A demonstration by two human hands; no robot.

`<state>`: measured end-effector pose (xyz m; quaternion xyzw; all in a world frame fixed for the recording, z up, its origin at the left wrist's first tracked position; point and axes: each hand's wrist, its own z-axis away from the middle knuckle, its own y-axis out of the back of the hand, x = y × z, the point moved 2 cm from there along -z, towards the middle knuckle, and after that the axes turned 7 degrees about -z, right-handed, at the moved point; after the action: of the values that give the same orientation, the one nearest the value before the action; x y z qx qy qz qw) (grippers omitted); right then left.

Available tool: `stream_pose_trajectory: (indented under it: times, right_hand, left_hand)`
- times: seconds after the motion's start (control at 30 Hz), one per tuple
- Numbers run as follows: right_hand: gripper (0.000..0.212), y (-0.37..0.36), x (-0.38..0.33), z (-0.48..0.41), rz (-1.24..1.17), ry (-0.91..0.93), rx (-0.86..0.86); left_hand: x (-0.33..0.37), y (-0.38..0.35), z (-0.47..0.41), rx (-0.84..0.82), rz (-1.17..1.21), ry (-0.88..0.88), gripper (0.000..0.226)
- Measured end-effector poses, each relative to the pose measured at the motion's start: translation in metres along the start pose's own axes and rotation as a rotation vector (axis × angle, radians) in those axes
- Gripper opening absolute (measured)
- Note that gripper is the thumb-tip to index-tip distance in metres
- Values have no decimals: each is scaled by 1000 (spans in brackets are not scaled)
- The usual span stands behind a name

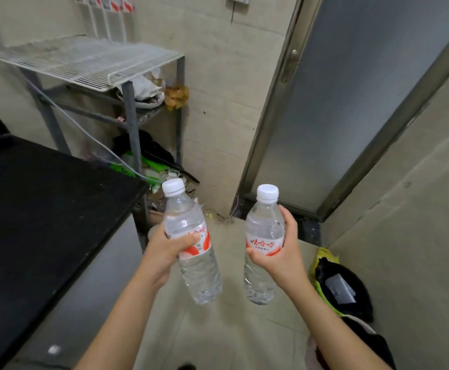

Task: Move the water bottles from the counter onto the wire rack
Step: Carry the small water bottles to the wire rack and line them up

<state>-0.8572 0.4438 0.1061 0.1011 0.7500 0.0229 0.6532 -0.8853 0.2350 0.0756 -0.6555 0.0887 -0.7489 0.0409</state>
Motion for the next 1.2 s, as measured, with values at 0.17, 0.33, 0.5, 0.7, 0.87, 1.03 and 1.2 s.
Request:
stream_pose_trajectory:
  times: [0.17, 0.33, 0.5, 0.7, 0.87, 1.03, 1.2]
  right_hand:
    - [83, 22, 14, -51, 11, -11, 68]
    - [87, 37, 38, -105, -17, -39, 81]
    - [87, 55, 64, -178, -65, -62, 23]
    - [90, 75, 75, -302, -142, 13, -132]
    - [85, 73, 64, -386, -172, 34, -305]
    - [84, 50, 63, -442, -225, 28, -422]
    - [80, 4, 53, -502, -268, 67, -494]
  left_hand:
    - [2, -20, -57, 8, 4, 6, 57]
    - [-2, -32, -110, 42, -4, 31, 53]
    - [4, -53, -165, 145, -22, 22, 39]
    - [33, -80, -243, 314, -76, -100, 33]
    - [52, -88, -275, 478, -50, -154, 72]
    - [63, -80, -303, 586, -59, -162, 75]
    - [90, -50, -343, 673, -63, -243, 60]
